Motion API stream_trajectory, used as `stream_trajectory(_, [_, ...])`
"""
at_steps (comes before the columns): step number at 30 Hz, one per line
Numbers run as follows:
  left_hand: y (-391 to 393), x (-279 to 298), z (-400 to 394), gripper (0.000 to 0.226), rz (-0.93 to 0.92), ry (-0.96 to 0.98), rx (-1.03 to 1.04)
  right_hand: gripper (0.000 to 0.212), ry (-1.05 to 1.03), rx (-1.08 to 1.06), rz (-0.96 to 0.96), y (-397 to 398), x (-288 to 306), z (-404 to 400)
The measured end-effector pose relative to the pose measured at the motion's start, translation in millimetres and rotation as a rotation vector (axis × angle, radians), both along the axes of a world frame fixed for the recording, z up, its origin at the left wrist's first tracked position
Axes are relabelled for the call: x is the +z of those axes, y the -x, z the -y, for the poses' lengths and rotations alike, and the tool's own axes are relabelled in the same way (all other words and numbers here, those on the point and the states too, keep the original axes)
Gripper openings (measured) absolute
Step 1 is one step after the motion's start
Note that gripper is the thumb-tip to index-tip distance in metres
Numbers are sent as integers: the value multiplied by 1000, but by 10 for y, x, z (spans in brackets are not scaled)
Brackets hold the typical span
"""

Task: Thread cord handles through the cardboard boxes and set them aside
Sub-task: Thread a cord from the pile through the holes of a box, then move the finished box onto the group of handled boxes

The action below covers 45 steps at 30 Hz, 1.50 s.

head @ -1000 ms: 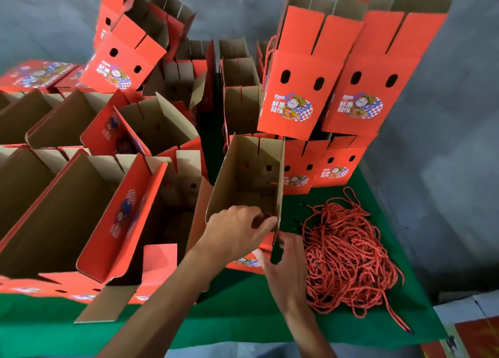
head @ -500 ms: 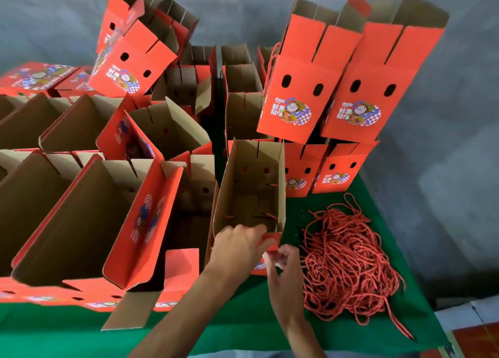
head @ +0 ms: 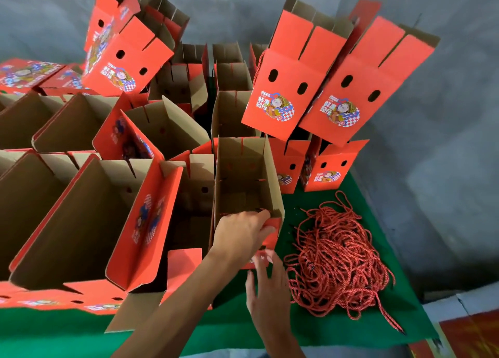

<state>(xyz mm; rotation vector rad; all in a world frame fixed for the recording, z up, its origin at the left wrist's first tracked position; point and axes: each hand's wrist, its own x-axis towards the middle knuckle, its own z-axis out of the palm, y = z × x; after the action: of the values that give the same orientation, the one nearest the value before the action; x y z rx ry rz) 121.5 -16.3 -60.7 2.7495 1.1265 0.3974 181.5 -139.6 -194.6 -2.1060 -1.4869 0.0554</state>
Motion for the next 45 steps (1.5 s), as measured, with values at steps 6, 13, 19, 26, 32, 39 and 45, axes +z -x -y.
stream_trajectory(6, [-41, 16, 29, 34, -1, -30, -10, 56, 181, -13, 12, 260, 53, -30])
stream_trajectory(13, [-52, 19, -4, 34, 22, -36, -31, 60, 184, 8, 127, 263, -156, -24])
stream_trajectory(19, [-135, 20, -154, 31, 19, -42, -59, 72, 176, 10, 138, 199, -255, -158])
stream_trajectory(26, [-155, -2, -178, 32, 42, -82, -128, 78, 138, 9, 108, 167, -332, -221])
stream_trajectory(32, [-192, 13, -87, 26, 38, -73, -105, 68, 55, 63, 147, -32, -335, -152])
stream_trajectory(39, [-351, 165, 142, 23, -41, -27, -118, 49, -46, 43, 105, -349, -103, -132])
stream_trajectory(45, [-600, 436, 446, 36, -121, -124, -198, 63, -223, -6, 84, -482, 42, 33])
